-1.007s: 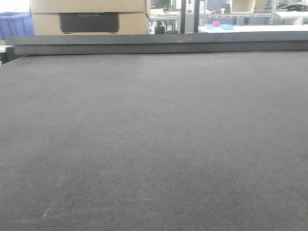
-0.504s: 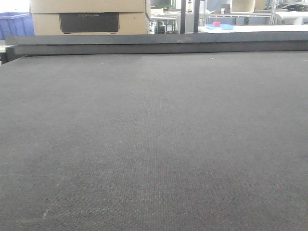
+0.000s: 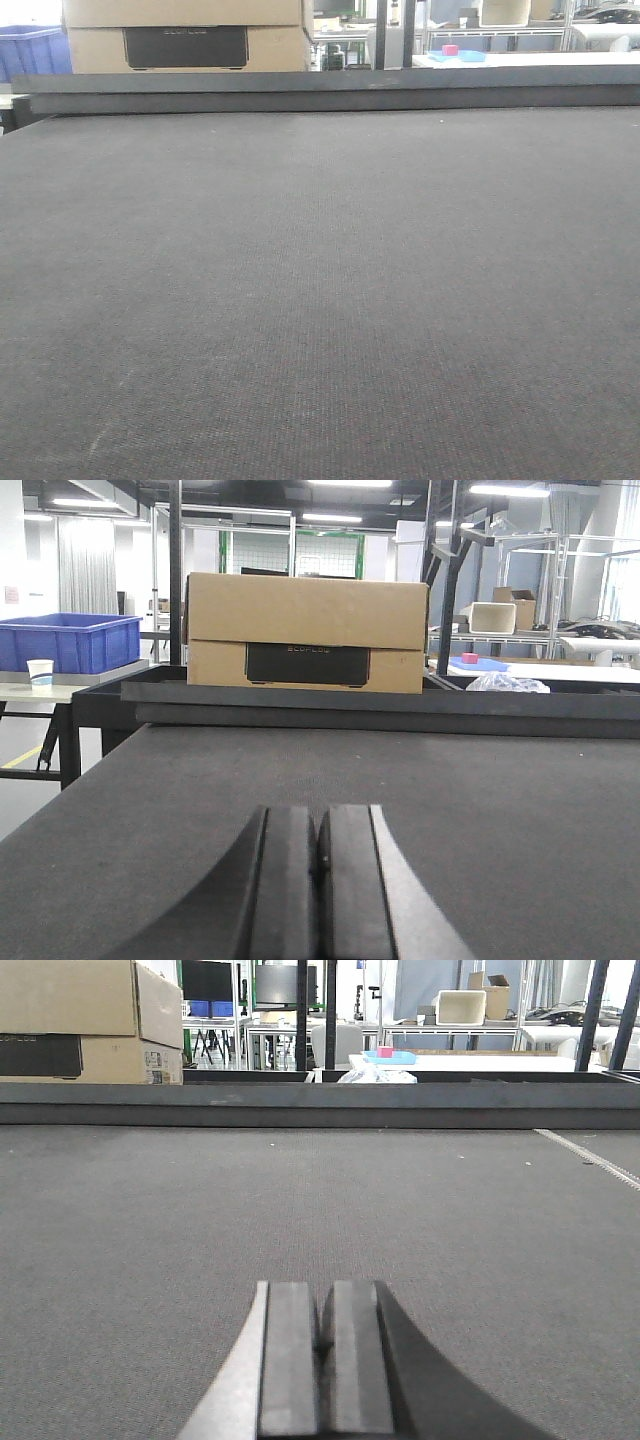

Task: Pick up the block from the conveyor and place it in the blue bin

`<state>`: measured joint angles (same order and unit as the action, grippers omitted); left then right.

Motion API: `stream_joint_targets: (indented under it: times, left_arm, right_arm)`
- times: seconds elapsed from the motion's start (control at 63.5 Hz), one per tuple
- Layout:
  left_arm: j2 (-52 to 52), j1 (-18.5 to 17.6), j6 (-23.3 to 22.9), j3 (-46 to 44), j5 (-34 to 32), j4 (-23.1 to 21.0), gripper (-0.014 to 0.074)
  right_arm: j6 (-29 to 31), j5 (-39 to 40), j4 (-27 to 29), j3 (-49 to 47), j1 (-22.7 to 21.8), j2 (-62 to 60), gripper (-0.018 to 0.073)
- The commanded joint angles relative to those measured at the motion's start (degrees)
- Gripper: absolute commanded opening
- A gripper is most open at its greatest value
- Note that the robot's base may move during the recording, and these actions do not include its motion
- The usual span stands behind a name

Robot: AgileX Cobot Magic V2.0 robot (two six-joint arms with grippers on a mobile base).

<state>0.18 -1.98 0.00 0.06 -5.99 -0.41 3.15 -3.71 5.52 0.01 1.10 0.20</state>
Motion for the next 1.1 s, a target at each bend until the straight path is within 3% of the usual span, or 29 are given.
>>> stream_joint_targets:
  times: [0.0, 0.094, 0.236, 0.346, 0.582, 0.866, 0.976, 1.086]
  left_arm:
    - [-0.18, -0.4, 0.0, -0.06, -1.4, -0.42, -0.0111]
    - [-0.18, -0.4, 0.0, -0.06, -1.4, -0.42, -0.0111]
    - [-0.18, -0.4, 0.0, -0.06, -1.52, -0.42, -0.0111]
    - [-0.18, -0.4, 0.0, -2.44, -1.51, -0.42, -0.0111]
    - [0.03, -0.4, 0.0, -11.96, -1.51, 0.75, -0.0111]
    - [8.37, -0.4, 0.0, -25.24, -1.39, 0.75, -0.0111]
    - [12.83, -0.4, 0.0, -31.06, 0.36, 0.75, -0.0111]
    - [17.33, -0.4, 0.0, -37.26, 7.2, 0.75, -0.0111]
  right_arm:
    - [-0.01, 1.22, -0.45, -0.01, -0.26, -0.2, -0.0168]
    - [-0.01, 4.28, -0.45, -0.01, -0.26, -0.2, -0.0168]
    - [-0.01, 18.92, -0.45, -0.01, -0.26, -0.2, -0.0168]
    - [-0.01, 24.46, 1.22, -0.01, -0.26, -0.2, -0.0168]
    - [-0.01, 24.31, 1.22, -6.7, -0.26, 0.37, -0.0168]
    - [-0.01, 23.5, 1.22, -16.35, -0.26, 8.89, -0.0168]
    - [-0.01, 16.21, 1.22, -21.98, -0.26, 12.3, -0.0168]
    - [-0.01, 6.4, 1.22, -28.93, -0.26, 15.61, -0.0168]
